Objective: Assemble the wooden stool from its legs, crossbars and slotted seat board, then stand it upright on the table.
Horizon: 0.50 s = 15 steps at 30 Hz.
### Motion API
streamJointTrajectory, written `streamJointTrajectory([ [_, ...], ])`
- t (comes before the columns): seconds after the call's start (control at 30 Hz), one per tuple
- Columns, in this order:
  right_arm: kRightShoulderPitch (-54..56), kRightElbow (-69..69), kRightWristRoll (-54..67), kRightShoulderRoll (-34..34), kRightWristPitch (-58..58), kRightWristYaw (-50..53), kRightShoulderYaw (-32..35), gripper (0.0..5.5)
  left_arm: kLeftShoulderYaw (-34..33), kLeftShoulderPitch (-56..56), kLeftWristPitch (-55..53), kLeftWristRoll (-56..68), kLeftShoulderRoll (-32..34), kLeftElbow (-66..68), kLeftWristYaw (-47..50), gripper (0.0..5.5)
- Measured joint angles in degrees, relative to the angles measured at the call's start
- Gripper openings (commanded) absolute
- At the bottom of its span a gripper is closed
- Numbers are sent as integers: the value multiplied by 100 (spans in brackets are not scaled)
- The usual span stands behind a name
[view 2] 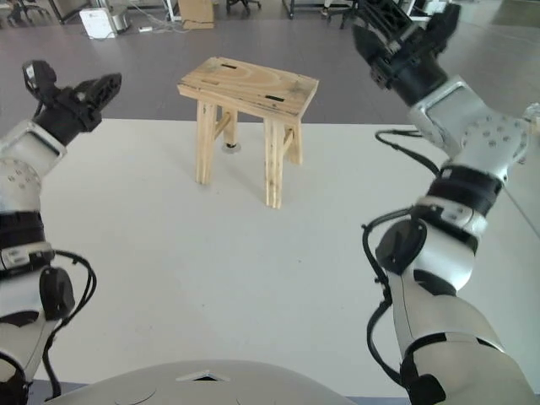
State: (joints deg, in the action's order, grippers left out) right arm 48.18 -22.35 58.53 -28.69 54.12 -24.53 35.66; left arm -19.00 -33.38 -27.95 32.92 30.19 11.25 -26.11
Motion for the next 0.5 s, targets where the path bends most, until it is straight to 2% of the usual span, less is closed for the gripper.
streamJointTrajectory([
  [0.1, -1861, 682, -2111, 23, -1681, 94, -1405, 414, 245, 983, 1056, -712, -227, -279, 82, 323],
  [0.17, -2942, 997, -3343, 588, -2744, 672, -2302, 414, 351, 1609, 1669, -1074, -657, -504, 366, 323],
  [0.33, -3693, 1010, -4216, 1673, -4103, 1744, -2551, 414, 538, 2220, 2759, -1949, -1403, -513, 1375, 323],
  [0.5, -3885, 1011, -4525, 2099, -4538, 2006, -2692, 414, 555, 2832, 3055, -1948, -1837, -509, 1426, 323],
])
